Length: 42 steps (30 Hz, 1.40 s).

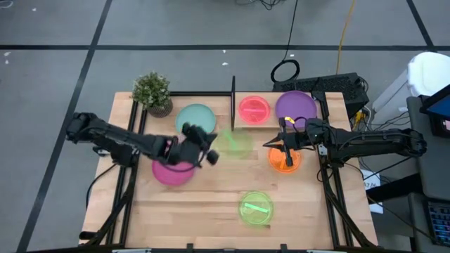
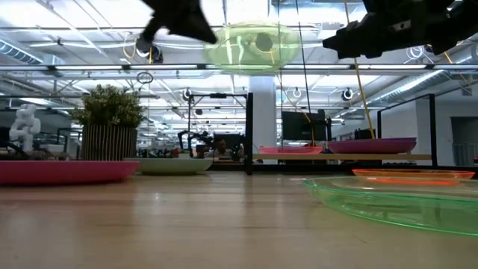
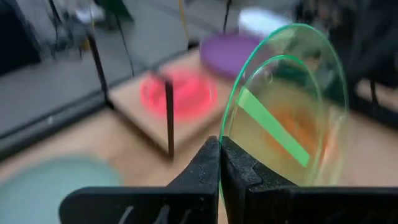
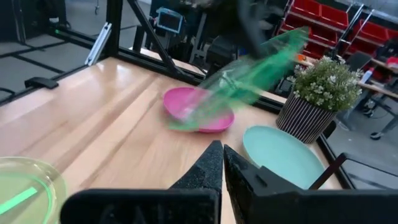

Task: Place and stack plates onto a shelf
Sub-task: Stack the left small green plate on top of the small pink plate

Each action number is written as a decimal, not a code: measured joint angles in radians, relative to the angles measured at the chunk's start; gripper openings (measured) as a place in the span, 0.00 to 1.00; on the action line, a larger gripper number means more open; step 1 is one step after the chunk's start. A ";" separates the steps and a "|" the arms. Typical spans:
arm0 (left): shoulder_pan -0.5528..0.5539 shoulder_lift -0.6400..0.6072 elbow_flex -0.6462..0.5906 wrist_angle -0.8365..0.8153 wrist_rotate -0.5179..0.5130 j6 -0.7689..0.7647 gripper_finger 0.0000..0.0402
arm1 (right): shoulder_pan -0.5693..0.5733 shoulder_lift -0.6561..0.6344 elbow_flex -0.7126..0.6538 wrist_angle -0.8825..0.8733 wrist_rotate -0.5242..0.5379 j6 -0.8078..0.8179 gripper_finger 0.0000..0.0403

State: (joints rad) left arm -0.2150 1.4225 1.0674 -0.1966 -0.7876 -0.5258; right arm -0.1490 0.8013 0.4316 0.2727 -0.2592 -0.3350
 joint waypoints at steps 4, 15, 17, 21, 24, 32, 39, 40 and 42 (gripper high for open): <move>0.090 0.000 0.000 0.258 0.001 0.203 0.00 | 0.000 0.000 0.000 -0.022 0.000 -0.005 0.00; 0.286 0.059 0.001 0.640 0.132 0.464 0.00 | 0.000 0.000 0.000 -0.129 0.103 -0.096 0.00; 0.311 0.104 0.016 0.667 0.137 0.492 0.00 | 0.000 0.000 0.000 -0.139 0.131 -0.095 0.00; 0.364 0.199 0.088 0.648 0.144 0.513 0.00 | 0.000 0.000 0.000 -0.159 0.129 -0.092 0.00; 0.391 0.279 0.181 0.577 0.169 0.540 0.00 | 0.000 -0.002 0.000 -0.170 0.129 -0.051 0.00; 0.444 0.465 0.449 0.334 0.170 0.629 0.00 | 0.001 -0.050 0.000 -0.301 0.128 -0.037 0.00; 0.502 0.568 0.547 0.274 0.186 0.655 0.00 | 0.001 -0.110 0.000 -0.390 0.128 0.009 0.00; 0.513 0.577 0.551 0.278 0.209 0.655 0.00 | 0.001 -0.119 0.000 -0.394 0.128 0.009 0.00; 0.531 0.592 0.553 0.272 0.256 0.630 0.00 | 0.001 -0.134 0.000 -0.400 0.128 0.009 0.00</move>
State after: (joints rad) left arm 0.3163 2.0141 1.6203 0.0754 -0.5321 0.1043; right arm -0.1482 0.6669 0.4316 -0.1271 -0.1314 -0.3256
